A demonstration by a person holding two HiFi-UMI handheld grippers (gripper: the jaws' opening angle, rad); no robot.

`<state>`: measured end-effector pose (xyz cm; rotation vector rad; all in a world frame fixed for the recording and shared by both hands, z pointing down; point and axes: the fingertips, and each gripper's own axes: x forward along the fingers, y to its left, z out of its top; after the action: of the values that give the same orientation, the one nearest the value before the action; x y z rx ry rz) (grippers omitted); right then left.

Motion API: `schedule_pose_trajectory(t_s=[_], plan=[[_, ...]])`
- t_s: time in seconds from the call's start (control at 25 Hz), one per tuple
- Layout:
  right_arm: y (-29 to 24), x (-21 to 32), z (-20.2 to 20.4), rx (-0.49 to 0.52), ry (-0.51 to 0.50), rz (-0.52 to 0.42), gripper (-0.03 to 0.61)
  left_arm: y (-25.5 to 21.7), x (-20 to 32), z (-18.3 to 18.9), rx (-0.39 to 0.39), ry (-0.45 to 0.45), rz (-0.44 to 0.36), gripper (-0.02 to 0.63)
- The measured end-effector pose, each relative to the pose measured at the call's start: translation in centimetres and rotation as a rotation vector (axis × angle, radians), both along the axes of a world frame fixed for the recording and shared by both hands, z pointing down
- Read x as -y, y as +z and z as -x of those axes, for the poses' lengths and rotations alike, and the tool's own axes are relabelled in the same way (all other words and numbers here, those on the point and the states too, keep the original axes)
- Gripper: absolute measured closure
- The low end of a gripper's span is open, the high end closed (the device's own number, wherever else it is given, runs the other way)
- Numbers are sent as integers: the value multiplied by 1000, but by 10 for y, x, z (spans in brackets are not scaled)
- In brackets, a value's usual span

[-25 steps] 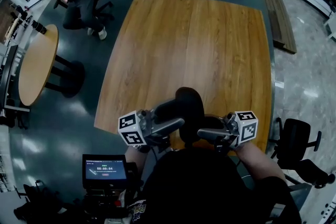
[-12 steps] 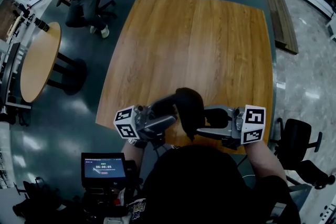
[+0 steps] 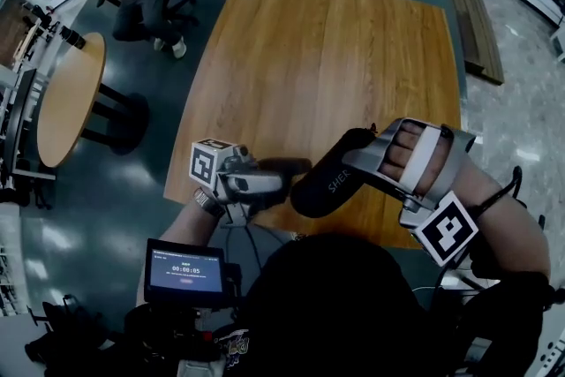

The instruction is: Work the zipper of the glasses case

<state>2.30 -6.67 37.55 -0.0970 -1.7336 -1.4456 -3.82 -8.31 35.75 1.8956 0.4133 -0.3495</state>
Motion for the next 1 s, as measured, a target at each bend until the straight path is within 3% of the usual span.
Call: schedule_pose_trajectory(t_s=[0.2,0.28,0.36,0.44,0.52,0.6,0.64,0.72,0.76,0.8,0.88,0.92,1.0], plan=[[13,-17,23,-99,-138,-42,348,15,-23,-40,167,195,-15,235],[19,-20,27,-128,-159,-42,348,27,-29,-49,225,224,7,322],[25,-25,27,-130,-159,-5,347,33,-34,-51,234,232,38,331],[26,-28,30,-113,-147,25,340,31,-37,-48,204,207,42,334],[23,-28,36,-72,-128,54,325,22,-32,-40,117,131,18,339],[10,-26,39,56,-78,121,230,9,-24,-27,-16,27,7,347],[-2,-24,35,155,-36,167,250,2,-22,-23,-79,-18,5,347],[-29,-18,17,407,91,335,312,-10,-26,-20,-173,-85,-24,348],[-42,-14,4,552,163,463,378,-18,-30,-20,-206,-108,-54,348],[-52,-10,-8,699,227,618,441,-26,-35,-19,-238,-120,-84,348],[-69,-1,-26,975,311,945,480,-45,-49,-14,-314,-83,-128,347],[-77,2,-28,1066,309,1064,478,-52,-57,-11,-351,-33,-138,347],[-89,1,-20,1078,241,1197,477,-61,-68,-6,-385,81,-151,347]])
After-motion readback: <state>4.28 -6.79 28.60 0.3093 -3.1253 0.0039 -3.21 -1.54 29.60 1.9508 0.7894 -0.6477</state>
